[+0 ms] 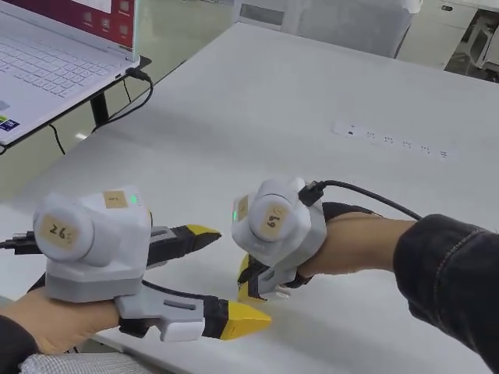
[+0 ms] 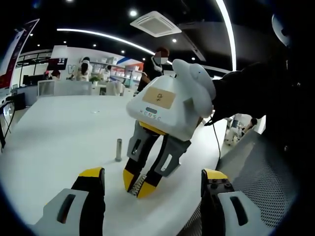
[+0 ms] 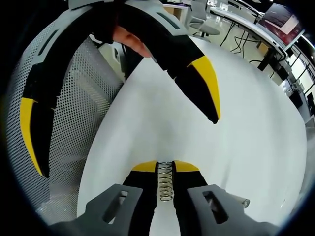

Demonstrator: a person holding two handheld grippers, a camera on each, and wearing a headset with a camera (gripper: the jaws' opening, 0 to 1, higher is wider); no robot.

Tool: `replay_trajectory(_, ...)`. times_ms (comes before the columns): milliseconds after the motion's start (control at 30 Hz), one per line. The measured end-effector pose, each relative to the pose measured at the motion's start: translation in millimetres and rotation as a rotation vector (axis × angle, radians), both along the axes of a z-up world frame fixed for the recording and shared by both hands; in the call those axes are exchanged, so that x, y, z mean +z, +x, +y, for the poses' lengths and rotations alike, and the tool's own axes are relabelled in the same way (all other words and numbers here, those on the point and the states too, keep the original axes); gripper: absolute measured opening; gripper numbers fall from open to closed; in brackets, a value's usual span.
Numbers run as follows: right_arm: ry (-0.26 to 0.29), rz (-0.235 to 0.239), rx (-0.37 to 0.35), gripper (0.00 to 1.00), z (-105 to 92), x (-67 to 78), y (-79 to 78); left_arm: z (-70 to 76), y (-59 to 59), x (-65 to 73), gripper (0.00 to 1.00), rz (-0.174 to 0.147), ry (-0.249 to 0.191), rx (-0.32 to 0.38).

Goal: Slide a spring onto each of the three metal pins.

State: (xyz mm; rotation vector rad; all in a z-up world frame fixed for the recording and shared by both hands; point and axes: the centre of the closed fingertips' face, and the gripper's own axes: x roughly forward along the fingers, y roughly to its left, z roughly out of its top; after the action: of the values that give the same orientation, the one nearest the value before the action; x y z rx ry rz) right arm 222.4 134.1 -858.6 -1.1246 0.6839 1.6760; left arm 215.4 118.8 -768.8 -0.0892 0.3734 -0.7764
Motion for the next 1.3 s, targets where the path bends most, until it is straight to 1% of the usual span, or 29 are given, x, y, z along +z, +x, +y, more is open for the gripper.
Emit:
replay_trajectory(367, -0.014, 0.015, -0.013, 0.09, -1.7, -0.7, -0.5, -0.5, 0.1, 0.0, 0.76, 0.0, -0.001, 0.0)
replay_trajectory(500, -0.015, 0.015, -0.016, 0.09, -2.0, -0.6, -0.2, -0.6, 0.2, 0.1, 0.76, 0.0, -0.002, 0.0)
replay_trajectory(567, -0.015, 0.005, -0.011, 0.09, -2.2, -0.4, 0.5, -0.6, 0.4, 0.3, 0.76, -0.001, -0.003, 0.0)
replay_trajectory(667, -0.014, 0.009, -0.017, 0.09, -2.5, 0.4, 0.6, -0.5, 0.6, 0.4, 0.76, -0.001, -0.003, 0.001)
replay_trajectory(833, 0.009, 0.006, -0.03, 0.09, -1.1, 8.4, 2.3, -0.7, 0.6, 0.4, 0.76, -0.001, -0.001, 0.0)
replay_trajectory(1067, 0.036, 0.008, -0.059, 0.09, -1.2, 14.9, 6.6, -0.4, 0.7, 0.2, 0.76, -0.002, 0.002, -0.003)
replay_trajectory(1300, 0.073, 0.004, -0.091, 0.09, -4.1, 22.1, 9.2, -1.1, -0.3, -0.8, 0.76, 0.001, 0.008, -0.01)
